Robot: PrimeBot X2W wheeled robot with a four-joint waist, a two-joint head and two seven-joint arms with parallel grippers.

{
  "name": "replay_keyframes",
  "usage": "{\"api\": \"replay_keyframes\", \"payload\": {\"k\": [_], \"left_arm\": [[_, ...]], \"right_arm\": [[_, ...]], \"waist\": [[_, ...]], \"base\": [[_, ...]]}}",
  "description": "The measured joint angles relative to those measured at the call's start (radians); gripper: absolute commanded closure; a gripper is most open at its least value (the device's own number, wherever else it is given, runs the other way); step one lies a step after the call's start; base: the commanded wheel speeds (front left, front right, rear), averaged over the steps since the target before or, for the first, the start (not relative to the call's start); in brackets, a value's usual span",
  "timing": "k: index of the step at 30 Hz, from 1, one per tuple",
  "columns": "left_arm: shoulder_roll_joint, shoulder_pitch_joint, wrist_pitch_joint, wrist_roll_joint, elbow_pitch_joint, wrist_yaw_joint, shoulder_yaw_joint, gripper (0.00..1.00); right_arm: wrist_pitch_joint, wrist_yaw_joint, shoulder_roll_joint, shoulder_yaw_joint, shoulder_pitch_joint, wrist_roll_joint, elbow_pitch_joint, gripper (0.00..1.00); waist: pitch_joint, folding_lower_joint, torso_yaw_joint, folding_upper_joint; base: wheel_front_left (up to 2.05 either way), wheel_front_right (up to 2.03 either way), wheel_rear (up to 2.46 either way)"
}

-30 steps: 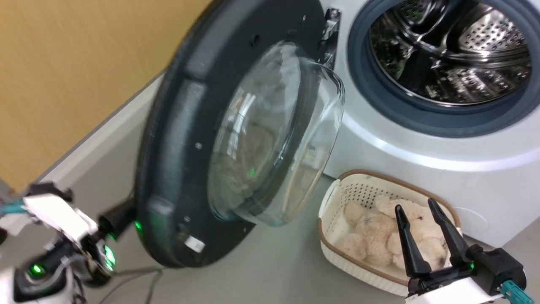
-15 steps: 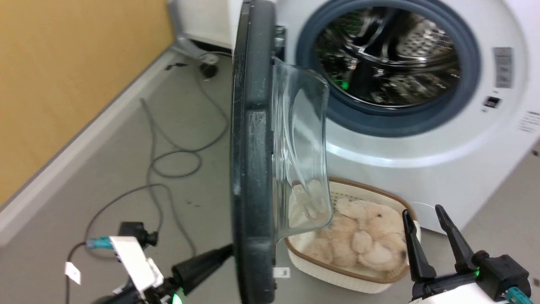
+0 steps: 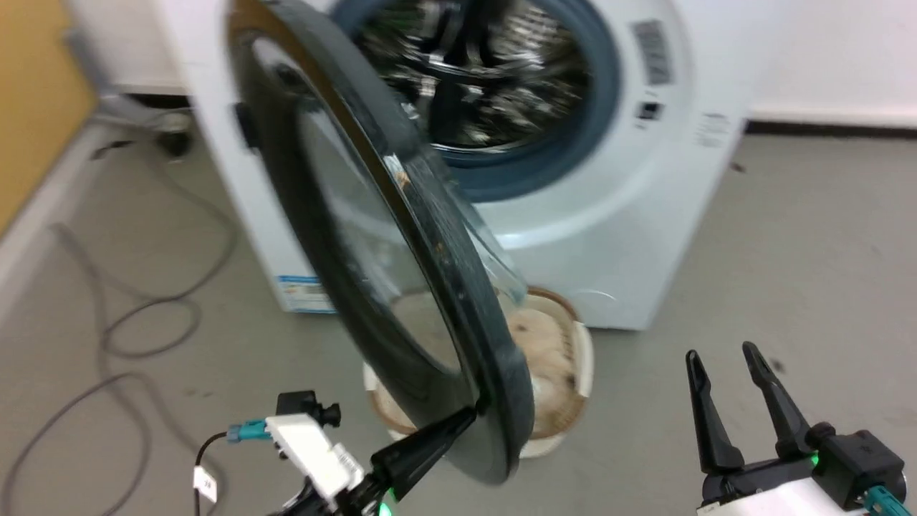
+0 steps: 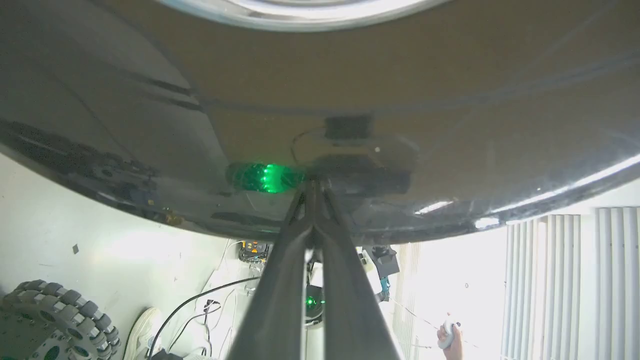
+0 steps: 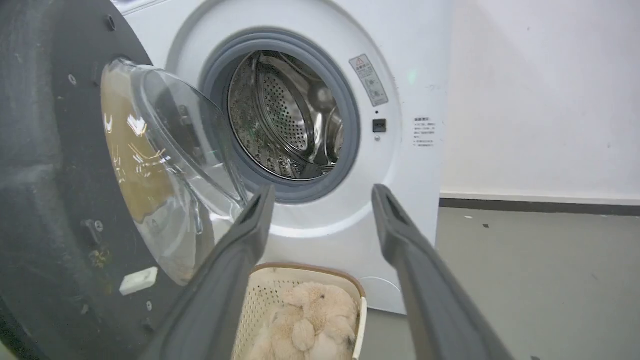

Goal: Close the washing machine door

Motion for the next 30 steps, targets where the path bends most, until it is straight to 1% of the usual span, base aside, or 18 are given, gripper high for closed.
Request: {"api": "replay_keyframes", "payload": {"k": [6, 13, 18, 21, 24, 27, 30], "left_arm": [[-0.001, -0.094, -0.153, -0.033, 0.097, -0.039, -0.057, 1.00], [-0.001, -0.244, -0.355, -0.030, 0.206, -0.088, -0.069, 1.00], [-0.003, -0.367, -0.484, -0.032, 0.287, -0.117, -0.079, 1.00], [-0.004, -0.456, -0.572, -0.062, 0.351, -0.118, -0.071, 1.00], [-0.004, -0.539, -0.625, -0.092, 0.405, -0.131, -0.074, 1.00], [-0.005, -0.588, -0.654, -0.101, 0.462, -0.147, -0.093, 1.00], [-0.004, -0.599, -0.655, -0.101, 0.503, -0.162, -0.125, 1.00]], "right_arm": [[0.000, 0.000, 0.000, -0.001, -0.007, 0.000, -0.003, 0.00], [0.000, 0.000, 0.006, 0.003, -0.029, 0.004, -0.005, 0.00], [0.000, 0.000, 0.010, 0.006, -0.032, 0.010, -0.006, 0.00], [0.000, 0.000, 0.012, 0.014, -0.034, 0.011, -0.005, 0.00], [0.000, 0.000, 0.013, 0.018, -0.038, 0.011, -0.005, 0.00], [0.000, 0.000, 0.014, 0.021, -0.038, 0.011, -0.005, 0.00], [0.000, 0.000, 0.016, 0.021, -0.038, 0.011, -0.006, 0.00]], "waist": [[0.037, 0.0000, -0.139, 0.0000], [0.094, 0.0000, -0.298, 0.0000], [0.134, 0.0000, -0.389, 0.0000], [0.152, 0.0001, -0.428, 0.0000], [0.165, 0.0001, -0.451, 0.0000], [0.164, 0.0000, -0.450, 0.0000], [0.157, 0.0000, -0.432, 0.0000]], "base": [[0.00, 0.00, 0.00], [0.00, 0.00, 0.00], [0.00, 0.00, 0.00], [0.00, 0.00, 0.00], [0.00, 0.00, 0.00], [0.00, 0.00, 0.00], [0.00, 0.00, 0.00]]}}
